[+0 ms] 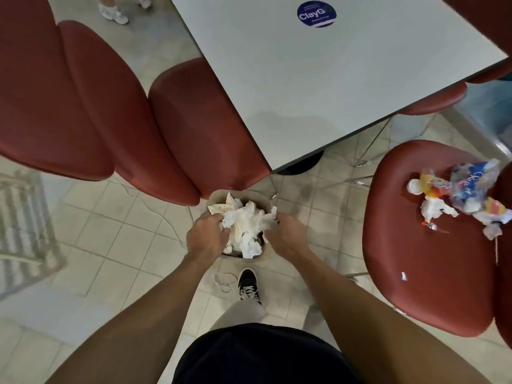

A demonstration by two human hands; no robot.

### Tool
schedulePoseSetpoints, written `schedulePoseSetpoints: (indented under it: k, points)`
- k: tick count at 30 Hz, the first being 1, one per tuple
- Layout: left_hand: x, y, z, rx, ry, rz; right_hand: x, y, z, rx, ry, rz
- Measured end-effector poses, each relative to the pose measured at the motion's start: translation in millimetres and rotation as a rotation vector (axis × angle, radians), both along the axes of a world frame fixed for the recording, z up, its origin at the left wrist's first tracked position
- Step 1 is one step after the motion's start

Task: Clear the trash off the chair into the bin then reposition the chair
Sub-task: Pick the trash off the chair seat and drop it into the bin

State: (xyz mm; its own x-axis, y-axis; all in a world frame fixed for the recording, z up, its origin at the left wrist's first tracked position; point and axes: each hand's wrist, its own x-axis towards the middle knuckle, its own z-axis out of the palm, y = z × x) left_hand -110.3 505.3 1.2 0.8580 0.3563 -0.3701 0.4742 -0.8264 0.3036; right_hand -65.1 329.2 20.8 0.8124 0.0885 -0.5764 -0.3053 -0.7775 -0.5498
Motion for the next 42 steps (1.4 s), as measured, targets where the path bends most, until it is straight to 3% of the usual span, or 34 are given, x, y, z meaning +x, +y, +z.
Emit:
schedulePoseSetpoints:
  k: [6, 17, 29, 42]
  points:
    - [-5, 17, -9, -0.013, 0.032, -0.022, -4, 21, -11, -0.050, 0.038, 0.149]
    - [41, -42, 2, -0.034, 0.026, -0.181, 22, -48, -3, -0.041, 0.022, -0.005]
    - [128, -226, 25, -0.182, -0.055, -0.471, 59, -226, 6, -0.038, 0.023, -0.255]
    - [214, -441, 7, -0.129, -0.014, -0.768, 94, -428, -34, -0.072, 0.061, -0.521]
